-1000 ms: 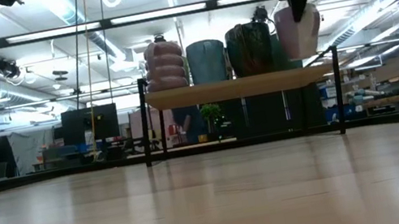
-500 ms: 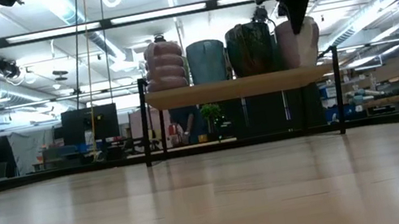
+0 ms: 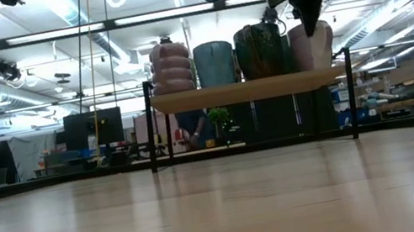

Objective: Place coffee mugs
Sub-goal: Put the violet mug on the shelf, then return to Home Position

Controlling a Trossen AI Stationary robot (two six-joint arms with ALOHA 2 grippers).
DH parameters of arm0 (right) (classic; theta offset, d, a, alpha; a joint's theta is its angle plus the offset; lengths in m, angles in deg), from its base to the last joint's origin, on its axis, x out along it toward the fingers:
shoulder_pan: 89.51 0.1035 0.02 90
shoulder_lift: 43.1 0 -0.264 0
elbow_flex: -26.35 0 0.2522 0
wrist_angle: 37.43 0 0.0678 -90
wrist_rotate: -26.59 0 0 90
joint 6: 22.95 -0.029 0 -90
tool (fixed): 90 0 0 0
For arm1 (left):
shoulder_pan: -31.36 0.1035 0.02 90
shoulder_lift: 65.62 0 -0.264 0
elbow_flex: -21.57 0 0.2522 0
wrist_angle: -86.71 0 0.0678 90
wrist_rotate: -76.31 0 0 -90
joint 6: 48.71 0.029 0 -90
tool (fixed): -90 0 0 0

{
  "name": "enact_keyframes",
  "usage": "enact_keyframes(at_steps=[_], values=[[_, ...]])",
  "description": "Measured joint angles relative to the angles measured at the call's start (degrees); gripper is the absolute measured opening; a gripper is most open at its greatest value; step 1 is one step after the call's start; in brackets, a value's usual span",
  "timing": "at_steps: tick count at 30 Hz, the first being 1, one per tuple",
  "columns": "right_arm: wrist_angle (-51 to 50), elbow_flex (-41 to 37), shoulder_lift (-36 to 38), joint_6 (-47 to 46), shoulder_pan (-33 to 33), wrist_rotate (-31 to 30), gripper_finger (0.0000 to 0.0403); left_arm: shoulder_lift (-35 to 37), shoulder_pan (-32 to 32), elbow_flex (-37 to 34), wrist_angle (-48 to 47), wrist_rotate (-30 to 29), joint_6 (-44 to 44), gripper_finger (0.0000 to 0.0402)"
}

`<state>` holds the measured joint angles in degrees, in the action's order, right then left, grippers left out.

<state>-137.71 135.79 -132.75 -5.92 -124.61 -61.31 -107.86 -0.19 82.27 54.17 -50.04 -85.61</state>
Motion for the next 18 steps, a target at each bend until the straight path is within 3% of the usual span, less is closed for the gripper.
enact_keyframes(at_steps=[10,18], values=[[0.95,0.00,0.05,-1.87,-0.22,0.72,0.0159,3.54,4.38,-0.02,-4.54,-1.29,1.40,0.0091],[0.65,0.00,1.15,-3.36,-0.21,0.64,0.0176,4.95,7.64,-0.02,-5.36,0.52,9.14,0.0091]])
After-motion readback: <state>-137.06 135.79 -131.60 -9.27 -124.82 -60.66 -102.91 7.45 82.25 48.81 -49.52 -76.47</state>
